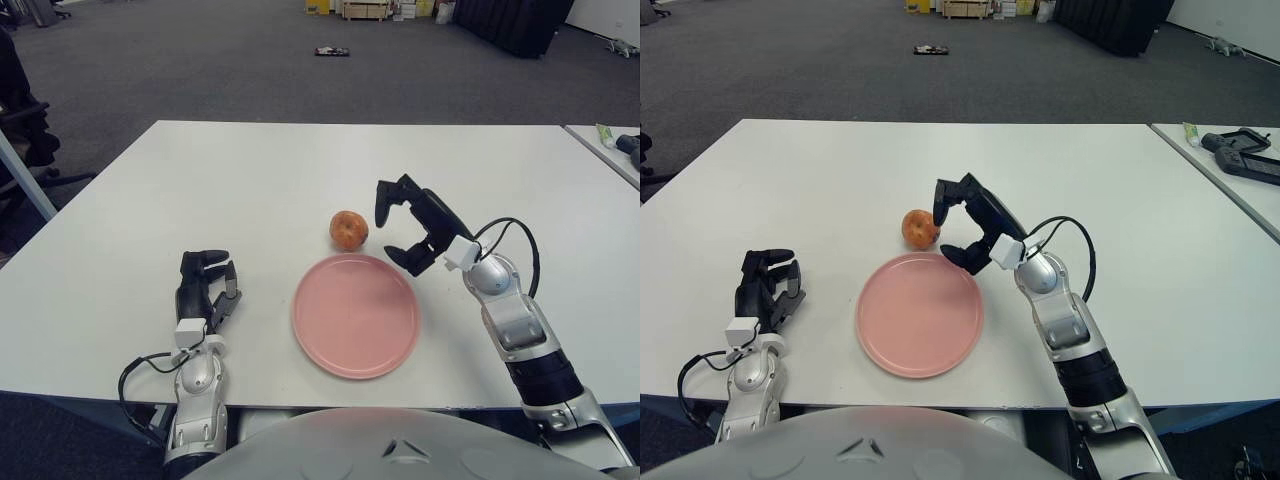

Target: Put the apple into the plate.

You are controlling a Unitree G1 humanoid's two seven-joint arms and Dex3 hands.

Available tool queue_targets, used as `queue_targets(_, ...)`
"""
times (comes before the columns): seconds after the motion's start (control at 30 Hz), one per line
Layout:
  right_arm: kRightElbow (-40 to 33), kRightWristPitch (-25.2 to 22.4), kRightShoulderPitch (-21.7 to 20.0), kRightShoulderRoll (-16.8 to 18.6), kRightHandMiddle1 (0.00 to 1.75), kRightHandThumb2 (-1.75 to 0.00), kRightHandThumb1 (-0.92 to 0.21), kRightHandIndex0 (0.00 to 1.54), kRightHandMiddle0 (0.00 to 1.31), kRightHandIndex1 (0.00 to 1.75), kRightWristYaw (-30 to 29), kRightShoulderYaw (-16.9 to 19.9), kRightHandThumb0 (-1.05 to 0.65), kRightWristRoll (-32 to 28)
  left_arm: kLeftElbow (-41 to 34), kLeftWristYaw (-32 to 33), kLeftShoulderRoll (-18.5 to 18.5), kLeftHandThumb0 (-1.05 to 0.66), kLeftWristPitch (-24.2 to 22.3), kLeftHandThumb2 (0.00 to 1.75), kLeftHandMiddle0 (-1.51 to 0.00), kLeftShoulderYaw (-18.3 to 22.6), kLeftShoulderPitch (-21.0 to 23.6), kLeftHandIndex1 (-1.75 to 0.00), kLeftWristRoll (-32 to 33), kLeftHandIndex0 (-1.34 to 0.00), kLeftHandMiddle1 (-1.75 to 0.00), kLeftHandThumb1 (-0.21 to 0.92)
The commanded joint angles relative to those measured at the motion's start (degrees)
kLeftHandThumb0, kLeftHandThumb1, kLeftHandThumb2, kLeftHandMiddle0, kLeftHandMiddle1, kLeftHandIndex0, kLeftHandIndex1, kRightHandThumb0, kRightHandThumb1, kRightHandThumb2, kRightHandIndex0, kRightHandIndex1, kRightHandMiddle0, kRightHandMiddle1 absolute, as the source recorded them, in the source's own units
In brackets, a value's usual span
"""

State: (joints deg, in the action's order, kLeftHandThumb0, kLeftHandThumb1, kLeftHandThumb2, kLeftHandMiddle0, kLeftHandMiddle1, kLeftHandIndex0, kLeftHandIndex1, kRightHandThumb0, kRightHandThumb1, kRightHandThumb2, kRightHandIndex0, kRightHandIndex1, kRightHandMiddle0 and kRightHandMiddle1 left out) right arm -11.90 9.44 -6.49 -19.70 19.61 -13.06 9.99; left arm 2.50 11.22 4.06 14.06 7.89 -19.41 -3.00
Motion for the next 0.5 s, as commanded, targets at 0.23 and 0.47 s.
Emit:
queue_targets(0.23,1.63,1.52,-2.32,-1.92,1.7,-1.68,0.02,0.89,0.64,1.7,5.57,0.31,0.0,-1.69,1.46,-0.05,0.27,-0.37,-1.08,0.75,-0.48,-0.58,-0.43,-1.75,-0.2,-0.28,-1.54,0.77)
queue_targets(0.47,4.87,5.96,-2.94,-1.93,1.71,-1.43,-0.21,0.61,0.55,1.74,5.3,0.05,-0.01,-0.85,1.46,-0.05,0.41,-0.36,-1.32,0.71,-0.45,-0.64,-0.48,-1.75,-0.07,-0.27,-1.56,0.79)
